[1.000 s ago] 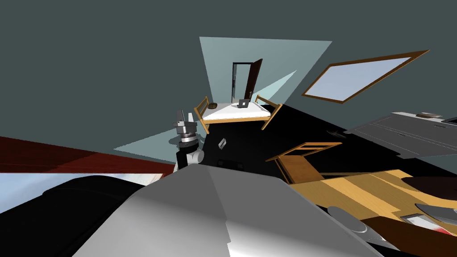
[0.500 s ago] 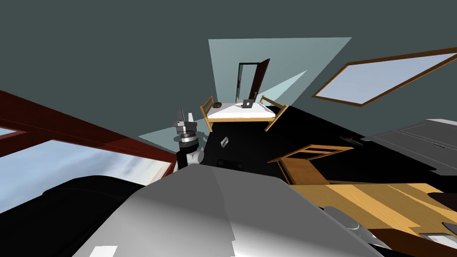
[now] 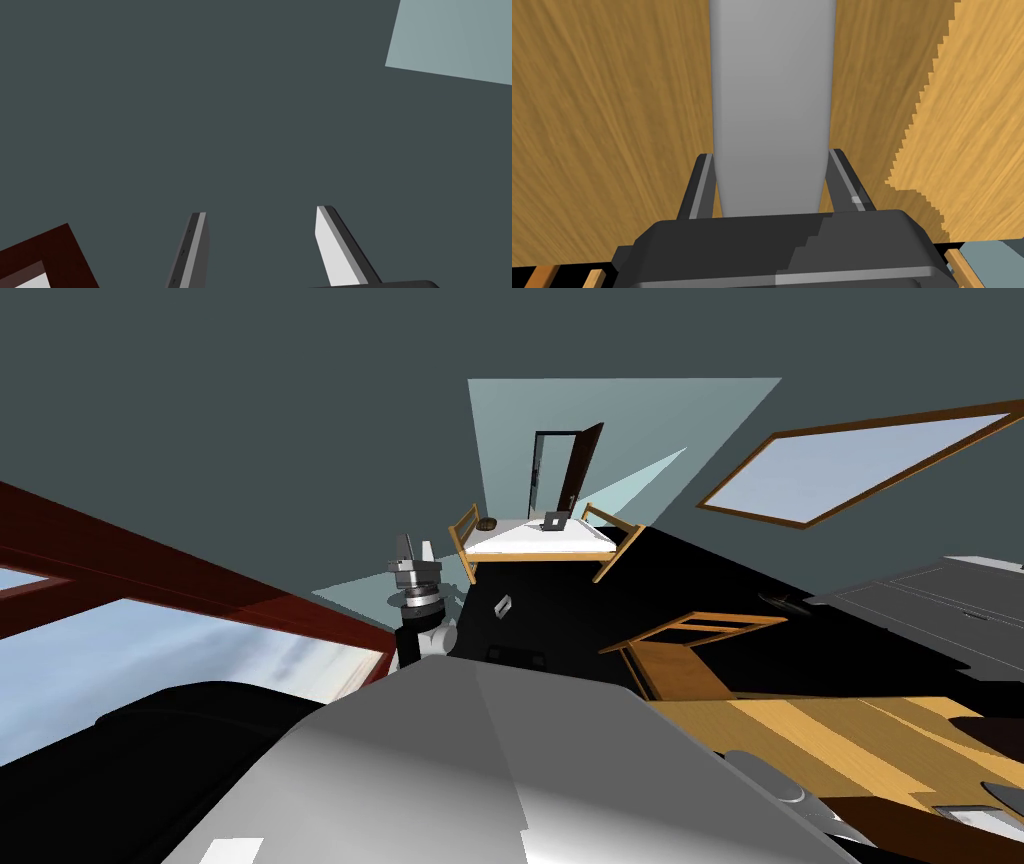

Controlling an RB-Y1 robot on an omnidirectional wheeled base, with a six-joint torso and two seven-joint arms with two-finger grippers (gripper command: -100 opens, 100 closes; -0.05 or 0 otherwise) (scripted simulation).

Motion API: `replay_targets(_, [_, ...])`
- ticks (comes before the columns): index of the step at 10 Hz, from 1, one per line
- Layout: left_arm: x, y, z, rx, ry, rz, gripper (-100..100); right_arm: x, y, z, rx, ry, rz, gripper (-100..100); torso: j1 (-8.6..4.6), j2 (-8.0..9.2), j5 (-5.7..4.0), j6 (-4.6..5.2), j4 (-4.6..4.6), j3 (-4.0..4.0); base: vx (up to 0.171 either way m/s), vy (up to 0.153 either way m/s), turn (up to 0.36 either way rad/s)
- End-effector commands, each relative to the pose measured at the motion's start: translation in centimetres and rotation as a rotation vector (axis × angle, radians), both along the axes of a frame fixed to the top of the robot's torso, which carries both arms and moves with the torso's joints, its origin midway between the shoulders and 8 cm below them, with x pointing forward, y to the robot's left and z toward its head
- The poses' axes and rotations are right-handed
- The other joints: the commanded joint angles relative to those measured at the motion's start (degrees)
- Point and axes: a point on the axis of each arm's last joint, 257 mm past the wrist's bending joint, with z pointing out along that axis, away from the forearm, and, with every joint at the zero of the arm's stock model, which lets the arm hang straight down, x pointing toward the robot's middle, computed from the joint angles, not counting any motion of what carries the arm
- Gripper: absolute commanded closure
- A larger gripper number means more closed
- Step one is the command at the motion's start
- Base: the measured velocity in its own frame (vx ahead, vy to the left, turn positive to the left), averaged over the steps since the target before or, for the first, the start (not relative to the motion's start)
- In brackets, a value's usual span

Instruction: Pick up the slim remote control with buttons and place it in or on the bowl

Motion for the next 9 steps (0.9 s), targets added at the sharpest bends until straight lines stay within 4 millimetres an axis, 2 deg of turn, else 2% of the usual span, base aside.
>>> replay_targets(1, [0.0,0.0,0.0,0.0,0.0,0.0,0,0.0,0.0,0.0,0.0,0.0,0.0,0,0.0,0.0,0.0,0.0,0.0,0.0,0.0,0.0,0.0])
replay_targets(2, [0.0,0.0,0.0,0.0,0.0,0.0,0,0.1,-0.4,0.5,-0.004,-0.001,0.022,100,0.0,0.0,0.0,0.0,0.0,0.0,0.069,0.002,-0.2])
replay_targets(4, [0.0,0.0,0.0,0.0,0.0,0.0,0,0.4,-0.7,1.2,-0.005,-0.002,0.069,100,0.07,-0.41,0.06,0.11,-0.1,-0.23,0.142,0.007,-0.289])
replay_targets(7, [0.0,0.0,0.0,0.0,0.0,0.0,0,0.9,-1.1,2.3,-0.005,-0.002,0.132,100,0.08,-0.35,0.05,0.0,-0.08,-0.21,0.098,0.01,-0.187])
replay_targets(8, [0.0,0.0,0.0,0.0,0.0,0.0,0,0.9,-1.0,2.0,-0.005,-0.004,0.113,100,0.08,-0.38,0.07,0.07,-0.1,-0.22,0.052,0.01,-0.071])
replay_targets(9, [0.0,0.0,0.0,0.0,0.0,0.0,0,0.8,-1.1,2.1,-0.005,-0.002,0.118,0,0.06,-0.25,0.04,-0.03,-0.06,-0.15,0.007,0.002,0.012])
